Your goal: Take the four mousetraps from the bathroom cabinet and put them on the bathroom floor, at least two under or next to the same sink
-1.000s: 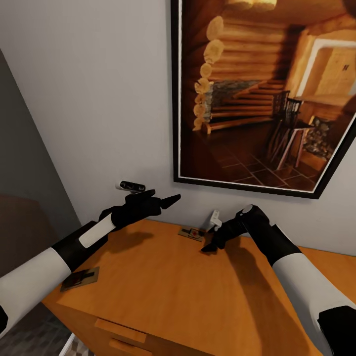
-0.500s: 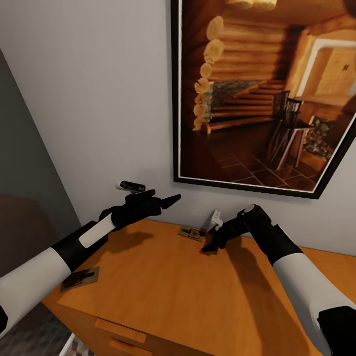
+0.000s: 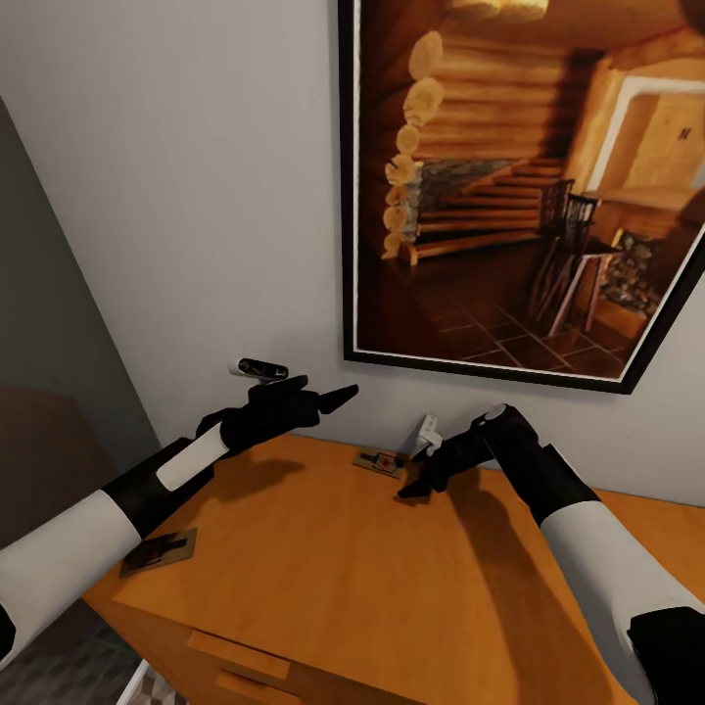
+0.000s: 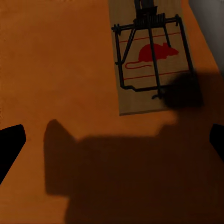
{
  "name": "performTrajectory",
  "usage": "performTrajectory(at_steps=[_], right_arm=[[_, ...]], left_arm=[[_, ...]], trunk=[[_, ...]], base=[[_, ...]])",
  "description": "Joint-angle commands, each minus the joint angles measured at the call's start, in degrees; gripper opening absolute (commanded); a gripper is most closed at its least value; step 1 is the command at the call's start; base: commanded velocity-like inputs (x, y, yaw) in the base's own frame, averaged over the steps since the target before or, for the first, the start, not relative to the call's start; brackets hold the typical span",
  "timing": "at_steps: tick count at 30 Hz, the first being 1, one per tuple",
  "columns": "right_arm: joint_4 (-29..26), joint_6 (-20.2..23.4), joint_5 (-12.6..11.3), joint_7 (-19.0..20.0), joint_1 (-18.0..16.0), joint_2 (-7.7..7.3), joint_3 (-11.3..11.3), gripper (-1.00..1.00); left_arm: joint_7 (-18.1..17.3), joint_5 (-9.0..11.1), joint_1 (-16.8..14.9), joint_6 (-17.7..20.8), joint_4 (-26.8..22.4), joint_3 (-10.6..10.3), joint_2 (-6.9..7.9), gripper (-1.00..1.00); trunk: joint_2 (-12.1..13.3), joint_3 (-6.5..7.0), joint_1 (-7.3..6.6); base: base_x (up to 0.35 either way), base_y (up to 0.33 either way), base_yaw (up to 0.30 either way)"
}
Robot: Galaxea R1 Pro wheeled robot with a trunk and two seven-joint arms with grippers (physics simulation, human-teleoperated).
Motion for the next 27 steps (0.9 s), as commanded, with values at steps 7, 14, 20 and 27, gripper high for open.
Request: performTrajectory(at_steps=[7, 14, 20, 27], right_arm=[[-0.1, 0.6, 0.4, -2.8, -0.2, -0.03, -0.3, 1.00], [0.0, 0.6, 0.4, -2.8, -0.3, -0.03, -0.3, 1.00], [0.1, 0.6, 0.3, -2.8, -0.3, -0.04, -0.3, 1.00], [0.2, 0.6, 0.4, -2.7, -0.3, -0.03, -0.3, 1.00]], left_arm=[[-0.1, 0.5, -0.1, 0.6, 0.0, -0.3, 0.00, 1.00], [0.0, 0.4, -0.1, 0.6, 0.0, -0.3, -0.52, 1.00], [0.1, 0.4, -0.1, 0.5, 0.0, -0.3, -0.90, 1.00], [0.3, 0.3, -0.1, 0.5, 0.2, -0.3, -1.03, 1.00]], trunk=[[0.0, -0.05, 0.00], [0.0, -0.05, 0.00], [0.0, -0.05, 0.00], [0.0, -0.05, 0.00]], base=[[0.000, 0.000, 0.000], [0.000, 0.000, 0.000], [0.000, 0.000, 0.000], [0.000, 0.000, 0.000]])
